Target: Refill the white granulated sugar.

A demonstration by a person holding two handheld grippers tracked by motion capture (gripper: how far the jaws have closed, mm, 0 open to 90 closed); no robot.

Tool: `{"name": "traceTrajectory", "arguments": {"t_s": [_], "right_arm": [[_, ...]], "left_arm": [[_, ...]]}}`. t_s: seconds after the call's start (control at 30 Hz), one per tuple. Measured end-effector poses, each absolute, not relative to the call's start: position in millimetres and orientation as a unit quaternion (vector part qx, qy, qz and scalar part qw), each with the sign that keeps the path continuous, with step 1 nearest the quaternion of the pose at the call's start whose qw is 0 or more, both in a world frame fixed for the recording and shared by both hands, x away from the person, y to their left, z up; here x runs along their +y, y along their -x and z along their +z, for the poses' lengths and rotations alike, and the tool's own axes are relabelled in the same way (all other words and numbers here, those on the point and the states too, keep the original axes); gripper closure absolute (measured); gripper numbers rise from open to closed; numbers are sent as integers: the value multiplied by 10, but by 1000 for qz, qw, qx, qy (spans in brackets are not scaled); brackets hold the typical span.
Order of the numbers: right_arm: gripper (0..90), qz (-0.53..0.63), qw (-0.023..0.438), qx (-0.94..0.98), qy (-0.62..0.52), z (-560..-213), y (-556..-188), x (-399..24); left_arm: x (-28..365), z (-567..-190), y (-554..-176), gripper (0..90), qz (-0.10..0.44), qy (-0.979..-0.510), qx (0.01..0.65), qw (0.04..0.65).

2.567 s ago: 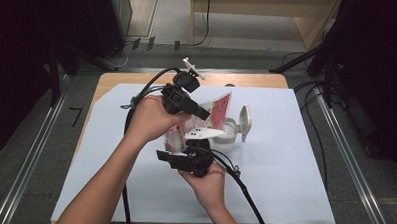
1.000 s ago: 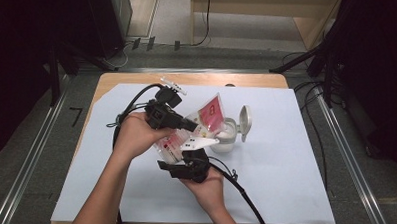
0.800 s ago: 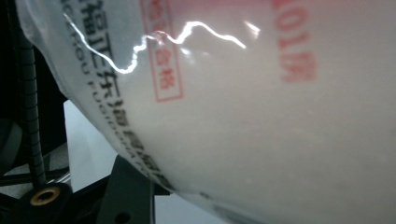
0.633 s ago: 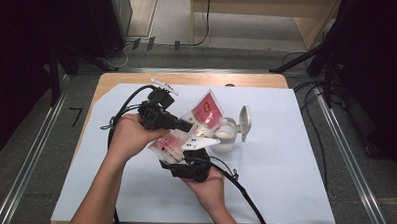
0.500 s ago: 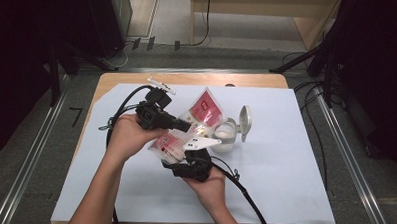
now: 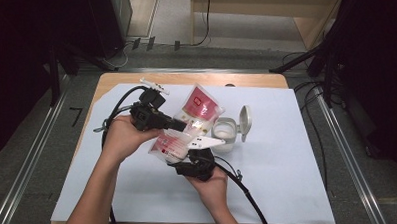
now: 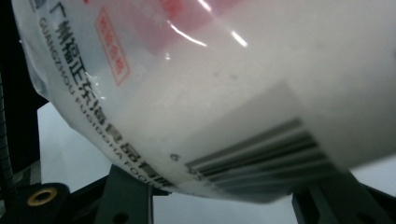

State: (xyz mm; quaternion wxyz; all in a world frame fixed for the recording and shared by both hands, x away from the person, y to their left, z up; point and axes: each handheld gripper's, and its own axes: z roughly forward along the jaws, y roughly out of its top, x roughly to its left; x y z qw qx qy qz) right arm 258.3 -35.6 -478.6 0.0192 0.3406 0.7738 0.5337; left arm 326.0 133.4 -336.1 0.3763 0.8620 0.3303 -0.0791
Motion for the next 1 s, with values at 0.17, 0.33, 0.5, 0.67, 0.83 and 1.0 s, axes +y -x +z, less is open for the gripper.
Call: {"name": "traceTrajectory", "arguments": {"t_s": [0.17, 0.33, 0.5, 0.67, 0.83, 1.0], "right_arm": [[547, 531, 22, 773, -347, -4801, -2584, -369], [543, 533, 24, 768, -355, -4813, -2605, -414], [548, 535, 27, 759, -371, -4816, -2630, -497], [551, 533, 25, 753, -385, -4847, -2648, -570], [555, 531, 33, 750, -392, -4863, -2661, -634], [564, 527, 47, 749, -400, -4866, -2669, -678]], "left_arm": [[1356, -3373, -3250, 900, -79, -863, 329, 376], [1395, -3364, -3228, 900, -78, -860, 322, 387], [1409, -3350, -3206, 900, -76, -861, 317, 390], [1401, -3365, -3183, 900, -69, -869, 308, 382], [1385, -3378, -3164, 899, -64, -874, 297, 380], [1381, -3401, -3140, 899, -64, -876, 291, 381]]}}
